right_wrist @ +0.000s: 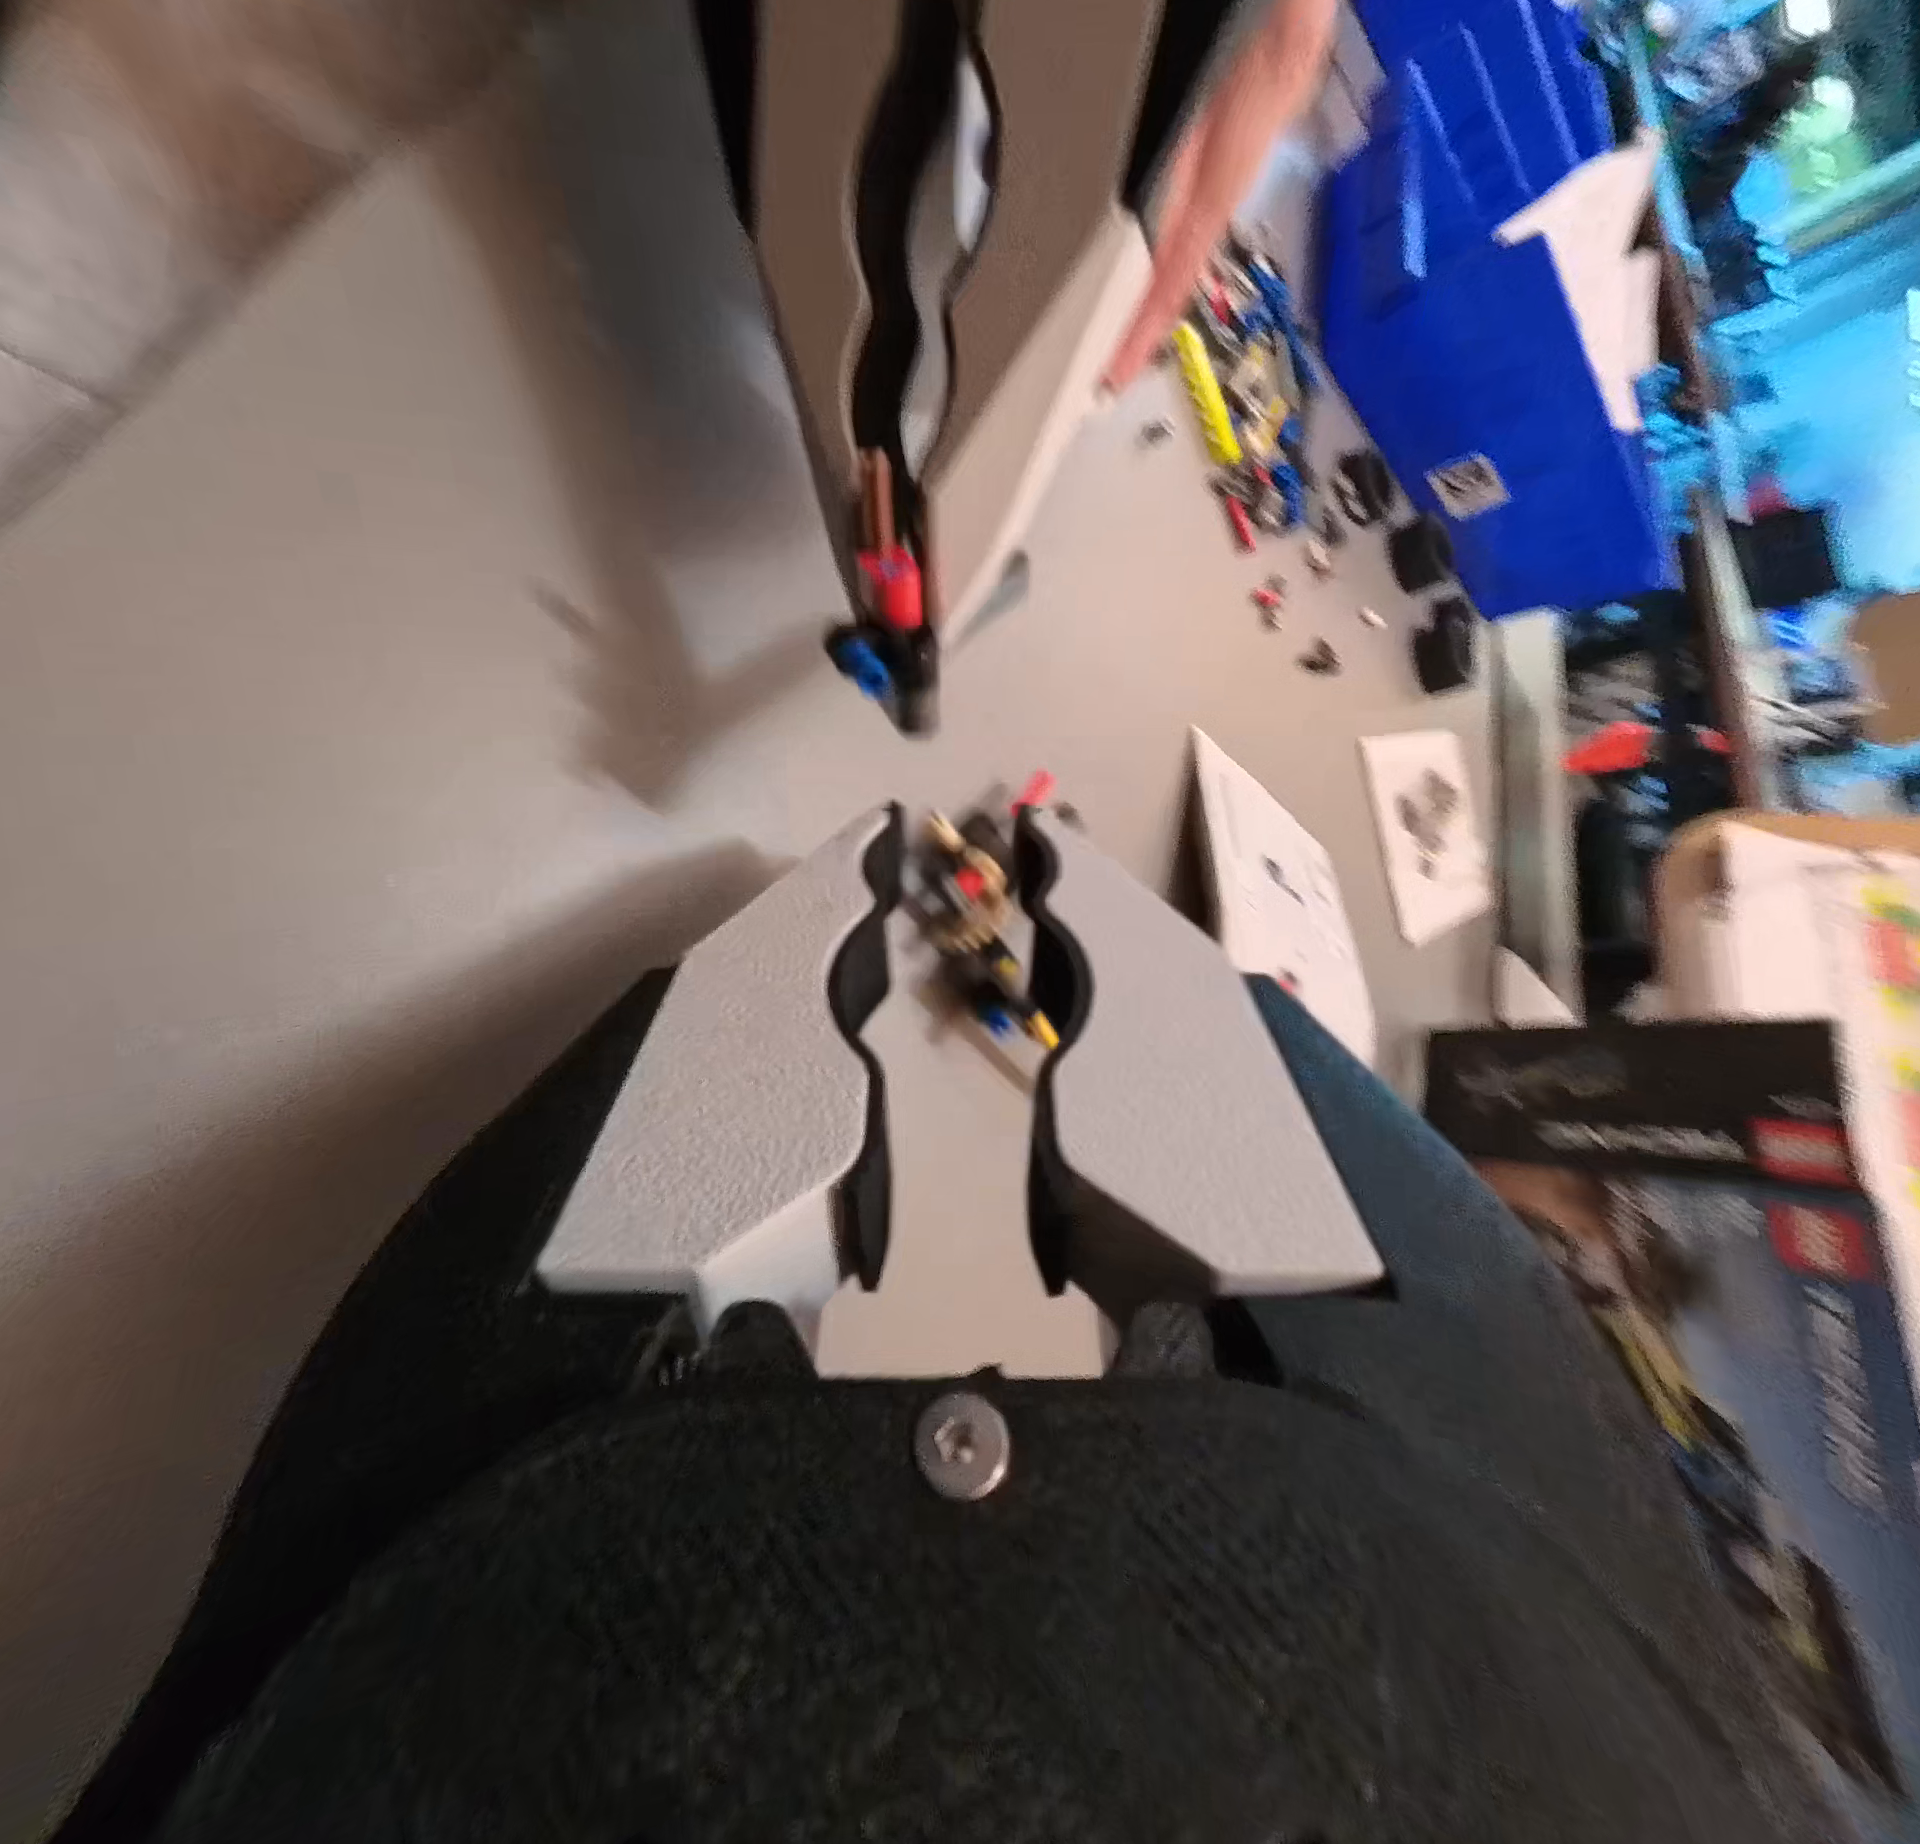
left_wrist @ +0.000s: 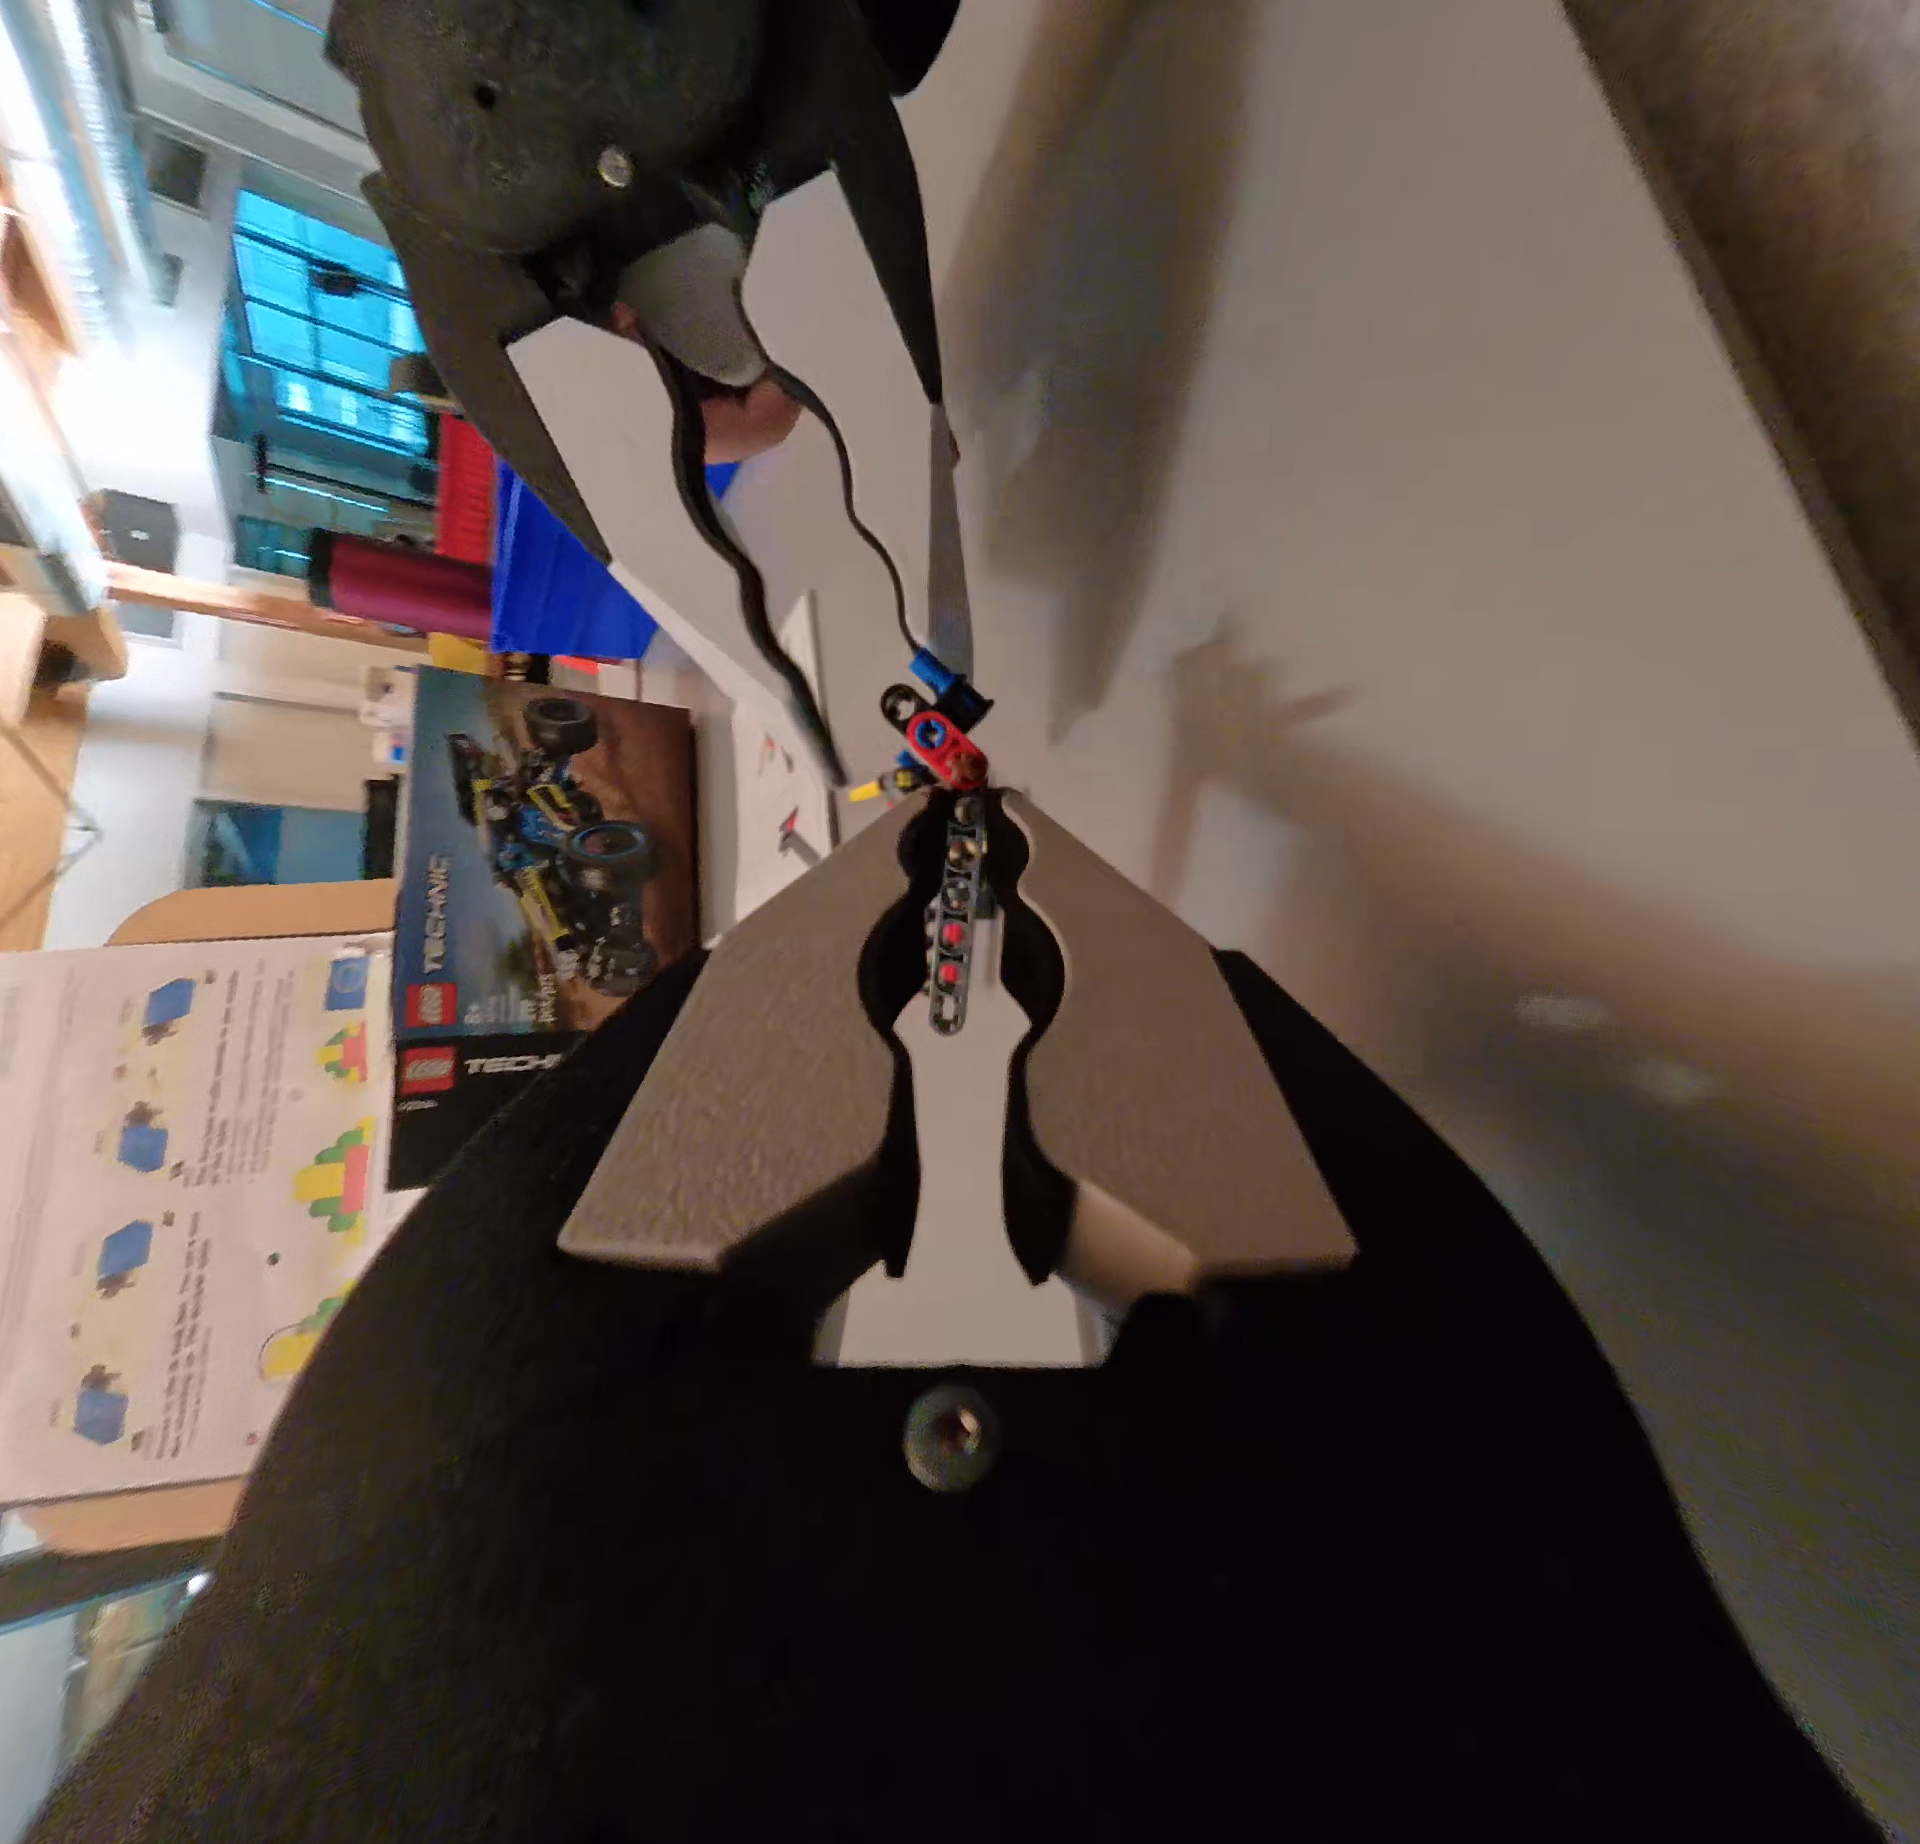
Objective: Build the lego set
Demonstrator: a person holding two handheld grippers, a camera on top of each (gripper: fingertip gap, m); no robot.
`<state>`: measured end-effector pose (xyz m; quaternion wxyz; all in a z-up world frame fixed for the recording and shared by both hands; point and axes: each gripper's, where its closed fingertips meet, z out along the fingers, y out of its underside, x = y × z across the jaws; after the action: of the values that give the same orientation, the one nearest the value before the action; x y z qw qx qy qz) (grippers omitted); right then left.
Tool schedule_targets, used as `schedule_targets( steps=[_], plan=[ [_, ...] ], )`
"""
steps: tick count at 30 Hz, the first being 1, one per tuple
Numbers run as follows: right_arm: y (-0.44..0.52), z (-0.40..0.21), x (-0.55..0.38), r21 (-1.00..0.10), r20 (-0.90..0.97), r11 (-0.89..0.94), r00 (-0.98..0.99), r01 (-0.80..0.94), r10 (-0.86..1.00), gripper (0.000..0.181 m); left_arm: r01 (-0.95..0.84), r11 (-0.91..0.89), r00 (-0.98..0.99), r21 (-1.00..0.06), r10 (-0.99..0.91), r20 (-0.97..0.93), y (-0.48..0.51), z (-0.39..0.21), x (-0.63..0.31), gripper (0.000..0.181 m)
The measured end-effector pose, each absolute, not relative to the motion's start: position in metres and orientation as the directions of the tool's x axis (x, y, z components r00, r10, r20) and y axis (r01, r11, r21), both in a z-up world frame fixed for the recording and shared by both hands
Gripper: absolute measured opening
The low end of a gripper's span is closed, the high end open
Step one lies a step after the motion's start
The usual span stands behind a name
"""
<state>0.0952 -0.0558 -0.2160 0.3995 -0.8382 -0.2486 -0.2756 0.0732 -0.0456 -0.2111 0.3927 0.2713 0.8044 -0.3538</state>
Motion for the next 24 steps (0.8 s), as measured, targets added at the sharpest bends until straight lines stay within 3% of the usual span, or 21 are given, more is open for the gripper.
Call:
schedule_targets(
  steps=[1, 5, 10, 16, 19, 24],
  plan=[
    [-0.061, -0.215, 0.106, -0.487, 0.702, -0.587, 0.690, 0.646, 0.176, 0.031, 0.724, 0.598, -0.521, -0.344, 0.147, -0.841, -0.045, -0.210, 0.075, 0.005],
    [-0.069, -0.224, 0.125, -0.345, 0.766, -0.647, 0.602, 0.680, 0.225, 0.045, 0.752, 0.612, -0.424, -0.243, 0.167, -0.890, -0.043, -0.221, 0.082, 0.004],
    [-0.057, -0.238, 0.130, -0.167, 0.806, -0.646, 0.480, 0.745, 0.345, 0.039, 0.752, 0.628, -0.387, -0.199, 0.176, -0.905, -0.046, -0.228, 0.091, 0.005],
    [-0.049, -0.242, 0.124, -0.191, 0.843, -0.588, 0.438, 0.786, 0.312, 0.025, 0.750, 0.618, -0.401, -0.233, 0.147, -0.904, -0.045, -0.231, 0.098, 0.005],
    [-0.050, -0.248, 0.131, -0.128, 0.864, -0.597, 0.384, 0.792, 0.325, 0.012, 0.759, 0.608, -0.400, -0.232, 0.155, -0.903, -0.046, -0.235, 0.098, 0.005],
    [-0.046, -0.246, 0.132, -0.139, 0.887, -0.578, 0.361, 0.804, 0.288, 0.010, 0.760, 0.623, -0.355, -0.188, 0.155, -0.922, -0.046, -0.237, 0.103, 0.005]
  ],
)
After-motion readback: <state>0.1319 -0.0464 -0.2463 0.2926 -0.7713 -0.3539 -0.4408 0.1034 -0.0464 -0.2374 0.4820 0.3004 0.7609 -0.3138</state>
